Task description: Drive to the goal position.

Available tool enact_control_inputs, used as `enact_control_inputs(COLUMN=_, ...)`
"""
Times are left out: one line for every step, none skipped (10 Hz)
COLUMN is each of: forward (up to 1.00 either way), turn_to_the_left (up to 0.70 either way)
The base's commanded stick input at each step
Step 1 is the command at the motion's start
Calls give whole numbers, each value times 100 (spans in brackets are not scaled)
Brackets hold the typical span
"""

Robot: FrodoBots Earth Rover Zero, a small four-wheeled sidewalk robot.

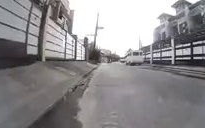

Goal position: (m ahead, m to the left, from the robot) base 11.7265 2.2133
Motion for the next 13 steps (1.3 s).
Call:
enact_control_inputs(forward=64, turn_to_the_left=0)
enact_control_inputs(forward=64, turn_to_the_left=0)
enact_control_inputs(forward=64, turn_to_the_left=-11)
enact_control_inputs(forward=64, turn_to_the_left=-24)
enact_control_inputs(forward=64, turn_to_the_left=-32)
enact_control_inputs(forward=64, turn_to_the_left=-30)
enact_control_inputs(forward=64, turn_to_the_left=-6)
enact_control_inputs(forward=64, turn_to_the_left=0)
enact_control_inputs(forward=64, turn_to_the_left=0)
enact_control_inputs(forward=64, turn_to_the_left=-9)
enact_control_inputs(forward=64, turn_to_the_left=-31)
enact_control_inputs(forward=64, turn_to_the_left=-9)
enact_control_inputs(forward=64, turn_to_the_left=0)
